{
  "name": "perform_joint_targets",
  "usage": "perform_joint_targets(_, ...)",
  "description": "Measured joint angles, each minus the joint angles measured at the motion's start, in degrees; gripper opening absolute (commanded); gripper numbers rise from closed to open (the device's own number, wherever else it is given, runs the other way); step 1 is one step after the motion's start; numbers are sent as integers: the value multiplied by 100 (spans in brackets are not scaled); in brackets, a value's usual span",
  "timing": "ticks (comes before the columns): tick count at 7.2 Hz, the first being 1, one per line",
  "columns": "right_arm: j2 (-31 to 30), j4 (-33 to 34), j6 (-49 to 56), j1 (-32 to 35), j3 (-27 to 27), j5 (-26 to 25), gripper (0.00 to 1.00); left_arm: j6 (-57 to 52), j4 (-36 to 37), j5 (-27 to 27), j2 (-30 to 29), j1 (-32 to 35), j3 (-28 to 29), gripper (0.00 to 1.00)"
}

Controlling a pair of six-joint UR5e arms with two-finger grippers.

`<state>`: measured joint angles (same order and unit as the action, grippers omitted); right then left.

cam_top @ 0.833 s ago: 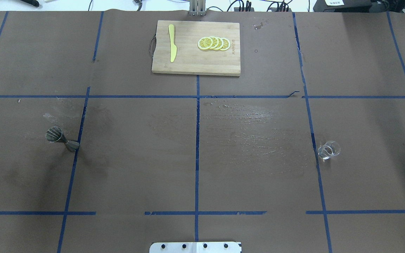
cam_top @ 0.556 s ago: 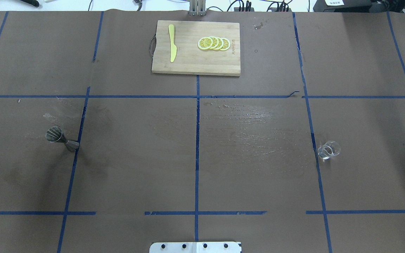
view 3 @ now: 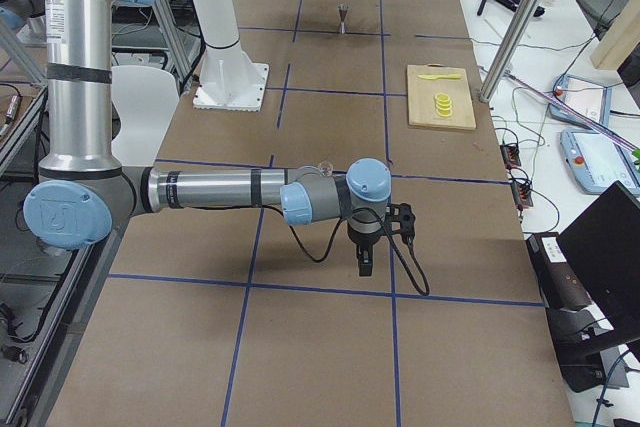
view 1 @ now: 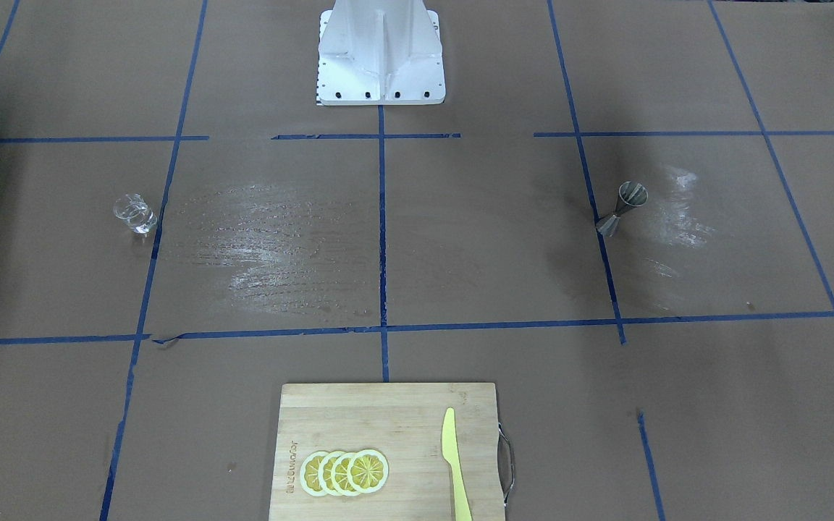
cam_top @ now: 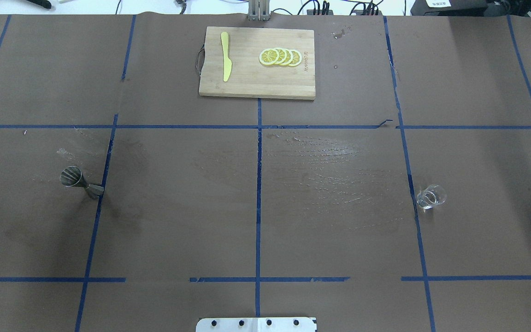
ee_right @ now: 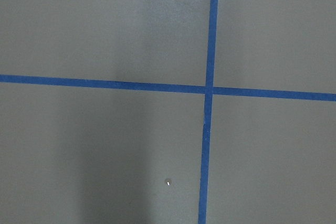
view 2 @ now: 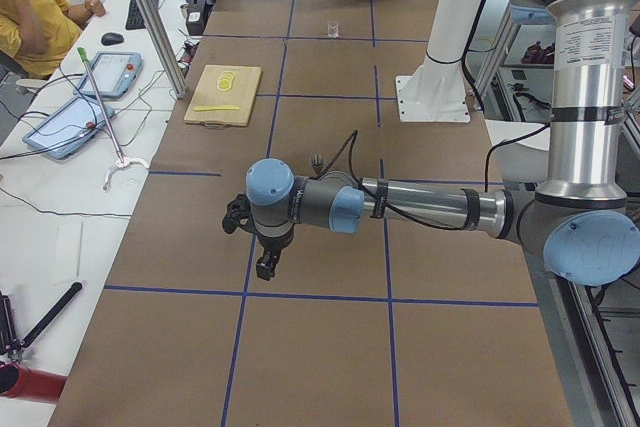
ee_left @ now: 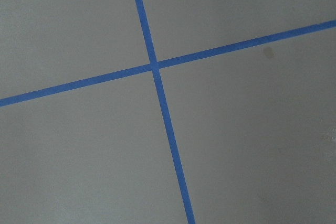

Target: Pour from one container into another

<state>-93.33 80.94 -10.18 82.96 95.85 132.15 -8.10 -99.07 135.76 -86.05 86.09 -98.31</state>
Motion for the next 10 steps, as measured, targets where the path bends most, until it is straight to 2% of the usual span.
perform_joint_targets(3,-33,-7,-26,-10,12,22,100,296,-1987,522,682,-79,-6,100)
perform_joint_targets(4,-30,-8,-46,-12,19,19,100,814,-2680,670,804,-264,-34,100)
perform_joint_targets(6,5,-13,-67,-13,38,6,100,2701,-4139,677,906,-1008,-161,100)
perform_joint_targets(7,18,-15,-70,-16,40,5,100,3903,-4640,281,915,-1591,-382,100)
perform_joint_targets(8,22,-16,-70,-16,35,4,100,4936,-4900,-415,928,-2237,-731,100)
perform_joint_targets(9,27,-17,-66,-20,33,4,100,5769,-5003,-1249,943,-2926,-1093,100)
perform_joint_targets(10,36,-17,-64,-26,28,2,100,6511,-5034,-2345,1011,-3752,-1423,100)
